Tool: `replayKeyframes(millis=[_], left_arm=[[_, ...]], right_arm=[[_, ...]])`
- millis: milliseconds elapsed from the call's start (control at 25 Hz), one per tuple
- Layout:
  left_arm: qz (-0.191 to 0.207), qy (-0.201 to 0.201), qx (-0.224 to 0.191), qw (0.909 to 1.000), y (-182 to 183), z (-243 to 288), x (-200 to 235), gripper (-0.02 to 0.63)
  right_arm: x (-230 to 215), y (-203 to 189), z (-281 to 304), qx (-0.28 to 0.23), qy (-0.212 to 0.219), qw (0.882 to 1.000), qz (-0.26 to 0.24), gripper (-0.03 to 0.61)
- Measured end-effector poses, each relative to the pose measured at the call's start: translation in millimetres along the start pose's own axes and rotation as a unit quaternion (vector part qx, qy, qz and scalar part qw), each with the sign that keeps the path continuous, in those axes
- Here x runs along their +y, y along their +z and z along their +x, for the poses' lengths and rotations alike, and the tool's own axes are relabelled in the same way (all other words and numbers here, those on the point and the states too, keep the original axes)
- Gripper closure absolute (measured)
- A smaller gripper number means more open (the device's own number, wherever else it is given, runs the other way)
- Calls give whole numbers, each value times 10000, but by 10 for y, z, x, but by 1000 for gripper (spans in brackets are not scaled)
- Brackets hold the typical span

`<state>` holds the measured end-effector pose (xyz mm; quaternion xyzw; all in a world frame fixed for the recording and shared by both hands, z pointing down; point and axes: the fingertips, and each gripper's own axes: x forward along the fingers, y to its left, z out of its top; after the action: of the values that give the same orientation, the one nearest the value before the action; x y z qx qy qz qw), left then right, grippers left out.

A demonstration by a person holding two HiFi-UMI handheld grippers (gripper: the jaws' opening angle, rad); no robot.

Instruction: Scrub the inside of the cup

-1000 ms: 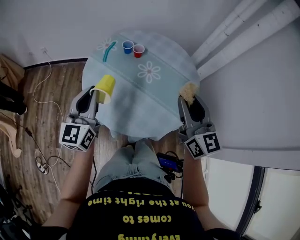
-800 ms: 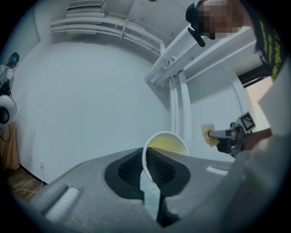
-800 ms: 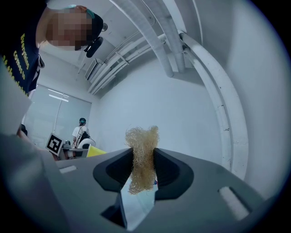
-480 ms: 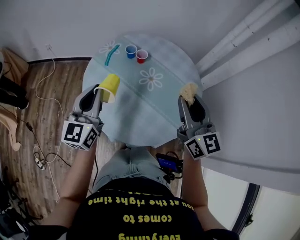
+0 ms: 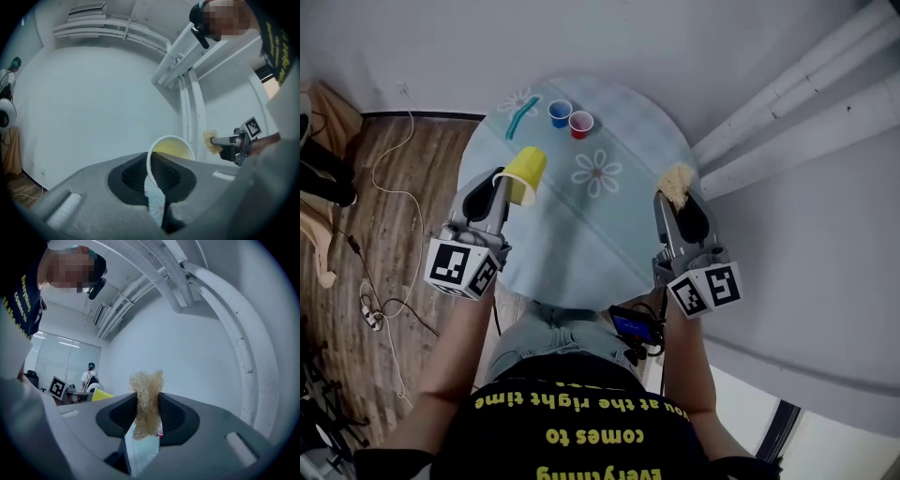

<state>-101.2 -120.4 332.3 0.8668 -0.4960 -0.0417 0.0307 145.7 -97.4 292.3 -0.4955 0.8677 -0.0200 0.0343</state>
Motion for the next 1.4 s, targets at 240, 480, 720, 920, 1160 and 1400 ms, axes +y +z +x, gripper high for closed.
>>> replayKeyframes(millis=[240,480,720,920,1160,1400], left_arm=[[-15,78,54,10000,-34,141,-143,595],[-14,-77,203,9998,-89,154,-189,595],[-13,-356,264,9990,-93,162,-199,595],[46,-489,127,9987,-24,212,-175,595],[77,-685,72,9976,-37,207,-197,595],[144,-1023,-172,9945,6,210,-315,595]], right_arm=[[-135,-50,104,43,258,9996,62,442],[-90,-100,216,84,311,9994,160,442],[-21,-75,236,36,126,9997,184,442],[77,-70,298,74,145,9998,131,442],[380,-121,461,235,523,9983,71,442],[632,-192,585,334,914,9953,33,442]])
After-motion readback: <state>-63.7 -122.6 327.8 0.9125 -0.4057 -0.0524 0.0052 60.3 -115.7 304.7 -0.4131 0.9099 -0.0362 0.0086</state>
